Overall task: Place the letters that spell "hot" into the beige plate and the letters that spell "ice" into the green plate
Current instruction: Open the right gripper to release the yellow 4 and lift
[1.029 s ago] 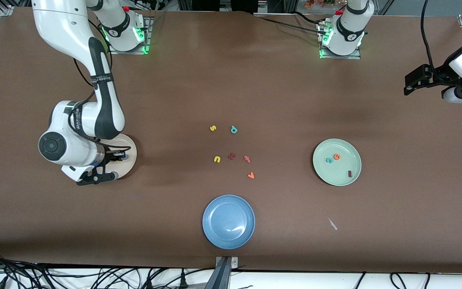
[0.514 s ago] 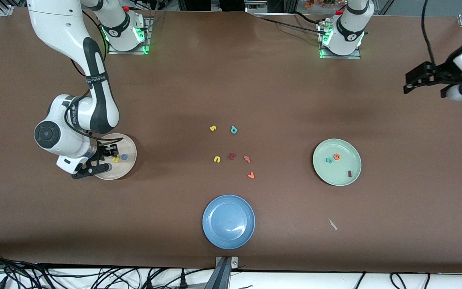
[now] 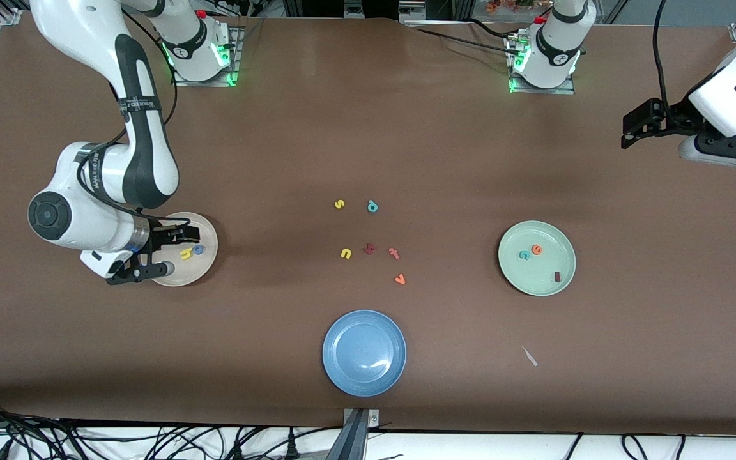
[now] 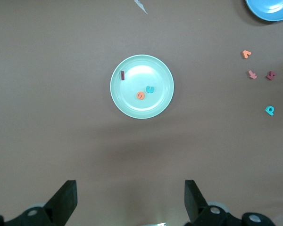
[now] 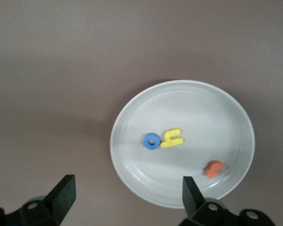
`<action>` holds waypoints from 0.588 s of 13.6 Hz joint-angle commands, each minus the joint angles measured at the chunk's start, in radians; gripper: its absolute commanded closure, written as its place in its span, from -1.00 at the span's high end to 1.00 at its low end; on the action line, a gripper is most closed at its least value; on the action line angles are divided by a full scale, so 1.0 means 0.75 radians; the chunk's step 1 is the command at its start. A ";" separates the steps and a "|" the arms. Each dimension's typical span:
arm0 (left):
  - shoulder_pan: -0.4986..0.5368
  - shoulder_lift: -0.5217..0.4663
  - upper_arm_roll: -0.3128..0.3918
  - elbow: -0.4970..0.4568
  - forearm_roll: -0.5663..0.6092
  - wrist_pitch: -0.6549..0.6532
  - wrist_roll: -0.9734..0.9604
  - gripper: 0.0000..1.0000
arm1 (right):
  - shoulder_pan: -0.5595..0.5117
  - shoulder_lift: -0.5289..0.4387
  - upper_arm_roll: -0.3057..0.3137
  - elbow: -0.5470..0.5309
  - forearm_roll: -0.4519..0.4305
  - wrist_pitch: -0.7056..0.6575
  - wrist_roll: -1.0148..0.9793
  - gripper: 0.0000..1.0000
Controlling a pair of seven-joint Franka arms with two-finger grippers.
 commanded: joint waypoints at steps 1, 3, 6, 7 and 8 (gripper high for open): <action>-0.002 0.044 -0.001 0.029 0.011 0.029 0.015 1.00 | 0.010 -0.003 -0.005 0.082 -0.005 -0.135 0.106 1.00; 0.014 0.046 0.001 0.033 0.007 0.045 0.017 1.00 | 0.031 -0.003 -0.005 0.127 -0.037 -0.191 0.153 1.00; 0.014 0.036 -0.005 0.039 0.011 0.045 0.015 1.00 | 0.059 0.001 -0.001 0.196 -0.095 -0.275 0.204 1.00; 0.002 0.036 -0.009 0.039 0.013 0.045 0.009 1.00 | 0.062 -0.011 0.006 0.201 -0.105 -0.285 0.218 1.00; 0.002 0.036 -0.009 0.039 0.011 0.045 0.005 1.00 | 0.039 -0.046 0.042 0.199 -0.131 -0.285 0.232 1.00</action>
